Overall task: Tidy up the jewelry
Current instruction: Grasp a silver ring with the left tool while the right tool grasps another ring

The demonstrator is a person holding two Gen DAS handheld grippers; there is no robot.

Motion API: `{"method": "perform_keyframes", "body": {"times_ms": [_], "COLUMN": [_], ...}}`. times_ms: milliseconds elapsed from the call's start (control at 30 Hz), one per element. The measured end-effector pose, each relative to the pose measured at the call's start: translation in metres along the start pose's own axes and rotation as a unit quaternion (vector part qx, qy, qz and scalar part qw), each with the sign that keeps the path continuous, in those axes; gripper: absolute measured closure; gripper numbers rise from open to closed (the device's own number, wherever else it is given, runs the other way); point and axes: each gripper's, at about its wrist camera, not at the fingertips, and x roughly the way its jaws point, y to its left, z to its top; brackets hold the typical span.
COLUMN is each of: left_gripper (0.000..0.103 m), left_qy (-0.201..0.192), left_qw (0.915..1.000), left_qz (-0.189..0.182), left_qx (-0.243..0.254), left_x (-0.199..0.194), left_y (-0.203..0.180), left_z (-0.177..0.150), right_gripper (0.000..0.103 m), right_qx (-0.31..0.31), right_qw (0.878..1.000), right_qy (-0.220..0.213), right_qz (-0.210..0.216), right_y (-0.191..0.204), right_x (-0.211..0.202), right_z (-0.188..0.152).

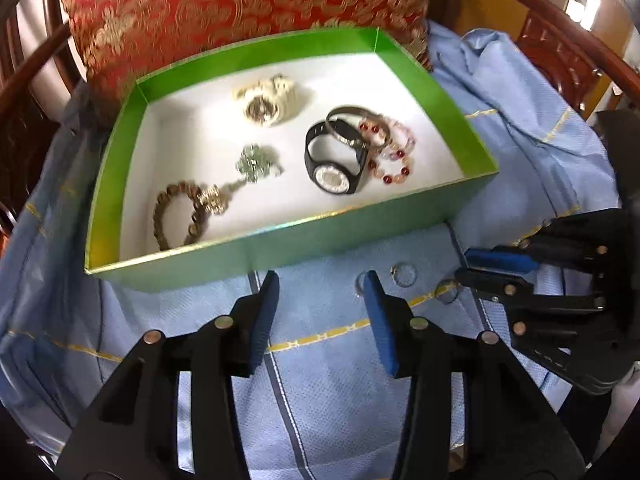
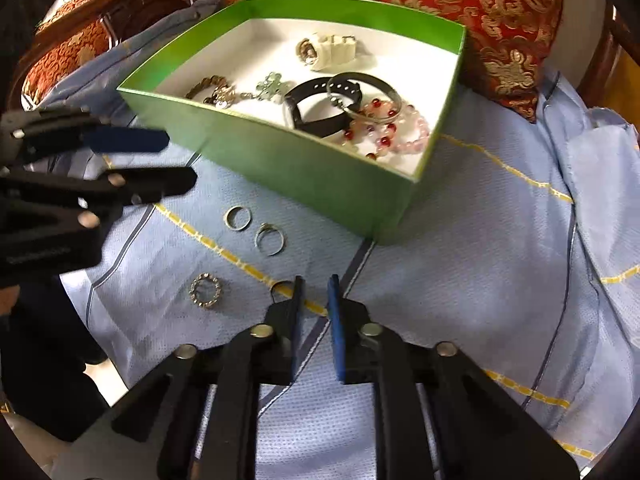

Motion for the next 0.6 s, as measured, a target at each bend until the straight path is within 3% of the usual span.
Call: {"method": "perform_keyframes", "body": {"times_ms": [33,167,433,600], "left_gripper": [0.058,0.053,0.052,0.060], "left_qy": [0.005,0.015,0.039,0.041], "left_qw": [1.0000,0.9998,0.9989,0.9990], "left_qz": [-0.001,0.005,0.016,0.006], "left_qx": [0.000,0.013,0.020,0.015], "left_x": [0.003,0.017,0.044,0.045], "left_y": [-0.001,-0.011,-0.018,-0.017], "left_z": [0.000,0.000,-0.001,-0.001], "right_gripper": [0.069,0.059,0.058,0.058], "right_qx": [-0.002,-0.025,-0.037,-0.036], "right_qw": [1.000,1.000,0.999,0.999], "right_qy": [-0.002,-0.002,0.008,0.009], "right_qz": [0.000,-0.009,-0.037,-0.036], "right_y": [0.002,0.013,0.017,0.017], "right_x": [0.000,0.001,0.015,0.017], "right_z": [0.000,-0.003,-0.004,-0.004]}}
